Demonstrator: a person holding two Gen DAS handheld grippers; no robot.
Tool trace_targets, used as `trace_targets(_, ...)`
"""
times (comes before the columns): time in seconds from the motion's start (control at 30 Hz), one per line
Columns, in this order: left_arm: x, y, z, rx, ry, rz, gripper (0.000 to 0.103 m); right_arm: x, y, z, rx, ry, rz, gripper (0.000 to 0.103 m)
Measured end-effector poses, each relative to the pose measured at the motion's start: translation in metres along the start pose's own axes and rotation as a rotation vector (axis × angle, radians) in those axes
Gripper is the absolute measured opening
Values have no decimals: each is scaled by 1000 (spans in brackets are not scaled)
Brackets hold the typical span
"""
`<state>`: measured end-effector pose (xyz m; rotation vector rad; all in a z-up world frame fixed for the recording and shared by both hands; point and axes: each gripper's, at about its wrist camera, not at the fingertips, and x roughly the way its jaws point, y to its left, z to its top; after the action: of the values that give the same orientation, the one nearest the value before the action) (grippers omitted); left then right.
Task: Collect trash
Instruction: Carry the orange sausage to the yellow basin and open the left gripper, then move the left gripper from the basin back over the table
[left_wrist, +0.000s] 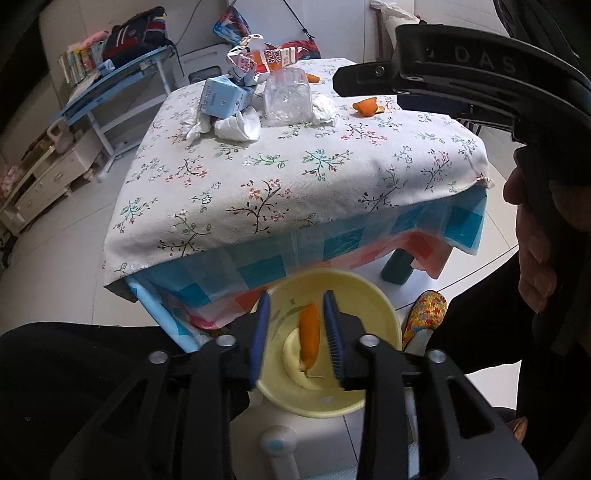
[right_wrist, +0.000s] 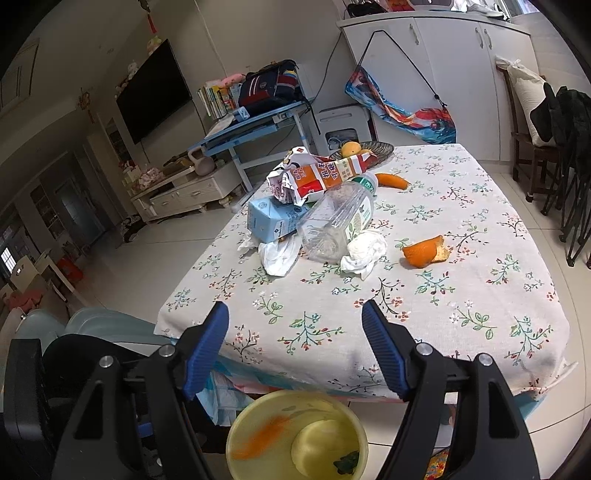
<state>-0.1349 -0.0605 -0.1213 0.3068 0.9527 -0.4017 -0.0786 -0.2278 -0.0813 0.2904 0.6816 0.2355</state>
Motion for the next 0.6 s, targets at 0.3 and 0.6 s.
trace_targets(0.3,-5,0,2,-5,-30,14,43,0,0,0,0,1,0,73)
trace_targets(0.6,-15,5,5,-30,-84,17,50,0,0,0,0,1,0,73)
